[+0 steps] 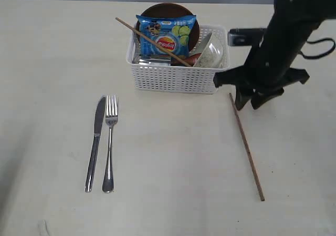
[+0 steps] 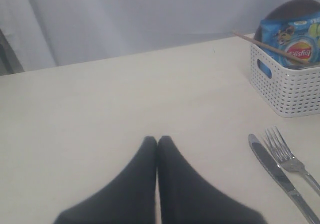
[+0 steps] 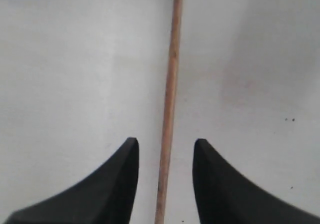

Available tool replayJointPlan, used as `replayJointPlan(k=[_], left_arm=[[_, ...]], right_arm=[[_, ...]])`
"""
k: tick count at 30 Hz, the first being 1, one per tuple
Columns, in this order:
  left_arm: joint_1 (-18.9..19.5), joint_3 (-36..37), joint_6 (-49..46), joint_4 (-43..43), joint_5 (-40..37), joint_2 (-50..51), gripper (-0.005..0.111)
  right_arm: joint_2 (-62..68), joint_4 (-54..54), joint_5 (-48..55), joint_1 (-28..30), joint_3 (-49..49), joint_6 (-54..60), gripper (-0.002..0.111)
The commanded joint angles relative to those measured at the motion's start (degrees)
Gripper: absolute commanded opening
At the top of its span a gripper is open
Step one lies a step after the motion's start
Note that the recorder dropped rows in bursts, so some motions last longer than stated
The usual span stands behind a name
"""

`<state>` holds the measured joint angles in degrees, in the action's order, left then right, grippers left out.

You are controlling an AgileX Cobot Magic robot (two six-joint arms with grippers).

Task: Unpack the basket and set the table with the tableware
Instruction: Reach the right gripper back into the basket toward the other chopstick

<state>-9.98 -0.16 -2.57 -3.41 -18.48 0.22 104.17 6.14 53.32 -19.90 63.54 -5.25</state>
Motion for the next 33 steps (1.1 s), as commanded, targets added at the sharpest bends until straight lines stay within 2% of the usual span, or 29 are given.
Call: replayJointPlan(k=[1,5,9,12,18,25,33], left_arm=[[0.14,0.16,0.02,0.49,0.03,-0.22,0.000],[0.14,0.16,0.02,0.49,0.03,-0.22,0.000],[0.14,0.16,0.02,0.49,0.03,-0.22,0.000],[0.14,0.16,0.02,0.49,0.03,-0.22,0.000],[0.14,0.16,0.02,0.49,0.03,-0.22,0.000],[0.14,0.16,0.02,0.49,0.03,-0.22,0.000],[0.14,0.16,0.02,0.49,0.03,-0.22,0.000]], right_arm=[[-3.34,0.95,5.86,0.28,9.05,3.18,0.036],[-6.77,6.05,2.51,-1.15,14.65,8.36,0.036],[-6.56,6.61,-4.91,-6.81,16.86,12.20,0.036],[-3.12,6.61,-9.02,-10.42,19.16,11.98,0.036],[8.35,6.19,-9.35,-14.77,28.09,14.18,0.036],[17.99,-4.06,-9.58,-17.84,38.21,16.22,0.036],[22.94,-9.11,-9.87,-19.02,41.28,16.22,0.036]])
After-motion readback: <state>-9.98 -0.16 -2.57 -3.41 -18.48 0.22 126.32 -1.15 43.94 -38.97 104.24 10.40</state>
